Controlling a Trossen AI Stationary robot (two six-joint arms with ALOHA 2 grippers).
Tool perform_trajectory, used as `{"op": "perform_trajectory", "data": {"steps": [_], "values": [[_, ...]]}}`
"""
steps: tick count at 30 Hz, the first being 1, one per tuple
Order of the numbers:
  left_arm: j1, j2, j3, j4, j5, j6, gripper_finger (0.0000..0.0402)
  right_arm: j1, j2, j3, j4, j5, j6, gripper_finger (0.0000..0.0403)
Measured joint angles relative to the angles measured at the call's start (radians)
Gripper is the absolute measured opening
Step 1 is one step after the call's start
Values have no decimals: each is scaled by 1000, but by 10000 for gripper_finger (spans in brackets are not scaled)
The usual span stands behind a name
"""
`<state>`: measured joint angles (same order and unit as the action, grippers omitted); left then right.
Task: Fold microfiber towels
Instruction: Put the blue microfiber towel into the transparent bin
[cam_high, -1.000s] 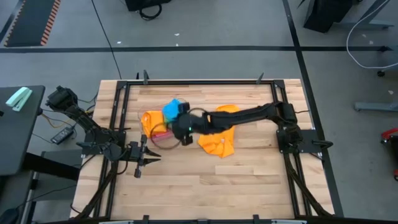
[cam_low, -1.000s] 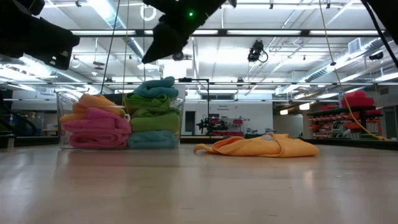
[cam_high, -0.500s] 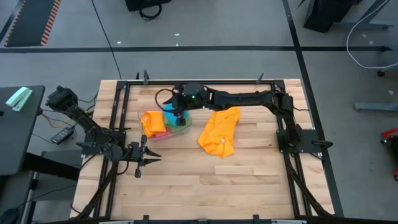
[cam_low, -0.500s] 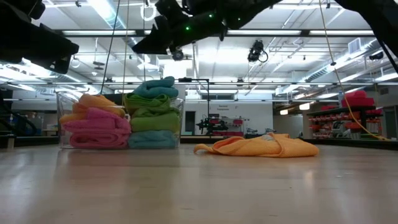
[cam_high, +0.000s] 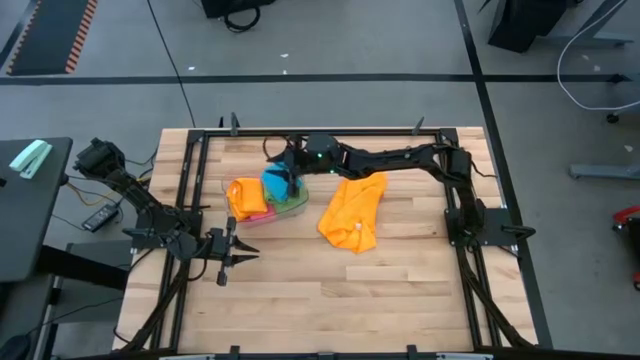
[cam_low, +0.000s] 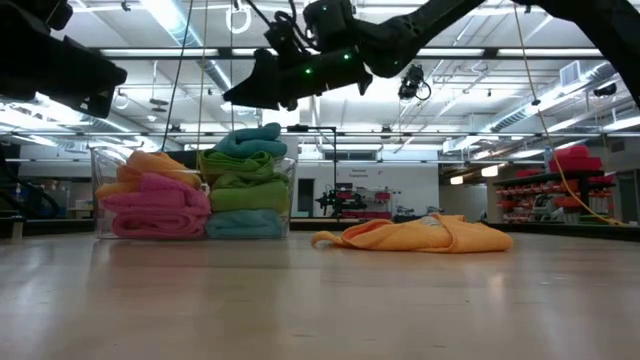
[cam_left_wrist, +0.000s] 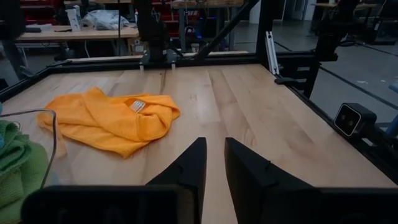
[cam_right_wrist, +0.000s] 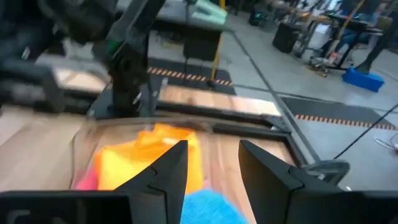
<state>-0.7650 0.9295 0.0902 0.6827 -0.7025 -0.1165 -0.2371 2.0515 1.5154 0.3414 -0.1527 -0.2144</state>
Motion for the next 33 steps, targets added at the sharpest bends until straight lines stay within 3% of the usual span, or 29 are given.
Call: {"op": "perform_trajectory", "data": {"steps": [12,21,33], "values": [[0,0,0,-1,0,-8,55,18,115,16,-102,76,130,151],[0,0,0,6,0,-4,61,20,118,18,-228,126,201,149],[0,0,0,16,0,-4,54,31,115,20,-307,130,207,114]]}}
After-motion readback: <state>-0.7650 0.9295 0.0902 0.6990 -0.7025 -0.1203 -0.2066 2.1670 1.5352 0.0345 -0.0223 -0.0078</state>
